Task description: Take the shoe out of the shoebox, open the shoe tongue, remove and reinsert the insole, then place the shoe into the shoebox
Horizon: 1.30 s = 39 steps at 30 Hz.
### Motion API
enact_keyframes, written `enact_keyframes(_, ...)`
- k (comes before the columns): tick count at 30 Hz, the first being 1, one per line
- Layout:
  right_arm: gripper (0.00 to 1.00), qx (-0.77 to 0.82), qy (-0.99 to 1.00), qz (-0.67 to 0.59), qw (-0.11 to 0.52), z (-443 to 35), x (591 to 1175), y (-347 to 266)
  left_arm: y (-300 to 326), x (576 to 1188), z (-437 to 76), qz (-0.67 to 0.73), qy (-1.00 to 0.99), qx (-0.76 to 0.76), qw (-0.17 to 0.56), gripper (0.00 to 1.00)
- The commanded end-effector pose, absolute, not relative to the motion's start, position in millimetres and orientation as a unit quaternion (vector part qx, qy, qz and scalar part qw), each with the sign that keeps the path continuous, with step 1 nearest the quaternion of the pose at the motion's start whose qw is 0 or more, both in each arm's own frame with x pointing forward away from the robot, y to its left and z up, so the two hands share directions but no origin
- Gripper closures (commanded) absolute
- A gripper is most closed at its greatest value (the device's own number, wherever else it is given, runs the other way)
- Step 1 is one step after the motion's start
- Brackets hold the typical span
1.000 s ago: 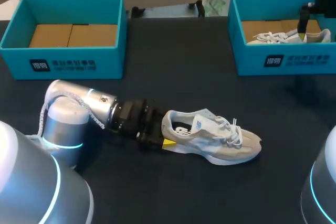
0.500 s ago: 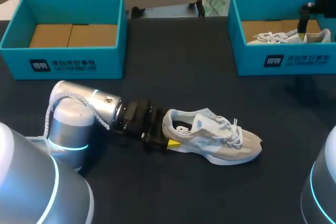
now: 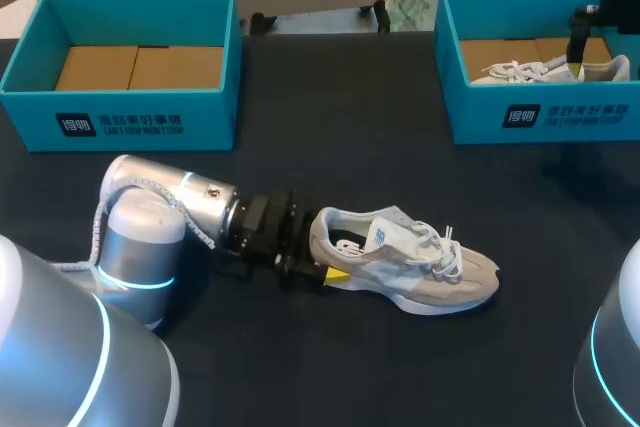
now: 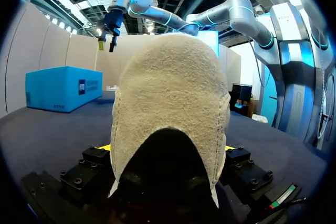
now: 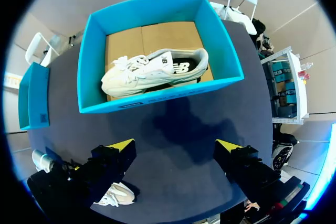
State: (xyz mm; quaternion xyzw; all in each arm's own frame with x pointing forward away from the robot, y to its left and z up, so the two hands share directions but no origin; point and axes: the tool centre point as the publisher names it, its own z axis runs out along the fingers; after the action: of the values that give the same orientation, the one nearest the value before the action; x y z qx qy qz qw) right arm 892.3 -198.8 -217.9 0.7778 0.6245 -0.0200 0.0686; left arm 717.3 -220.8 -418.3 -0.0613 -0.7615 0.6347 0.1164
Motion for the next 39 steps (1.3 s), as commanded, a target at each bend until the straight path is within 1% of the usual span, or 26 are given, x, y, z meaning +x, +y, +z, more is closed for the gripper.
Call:
enact_keyframes(1,0.0,0.778,0.624,-0.019,0.069,-218,891,-199,-225,718,-422,0.634,-0.762,-0.061,0.117,0.59)
enact_keyframes(2,0.0,0.778,0.624,-0.019,0.069,-218,891,-199,-225,718,-422,0.634,-0.762,-0.061,0.117,0.81)
enact_keyframes(3,0.0,0.778,0.624,-0.019,0.069,-218,891,-199,-224,717,-422,0.633,-0.763,-0.061,0.117,1.0)
enact_keyframes(25,0.0,0.778,0.624,-0.019,0.069,-218,891,-199,-195,714,-416,0.647,-0.76,-0.015,0.064,1.0)
enact_keyframes(39,0.0,0.778,0.624,-0.019,0.069,-218,891,-199,-192,717,-417,0.645,-0.761,-0.001,0.064,1.0)
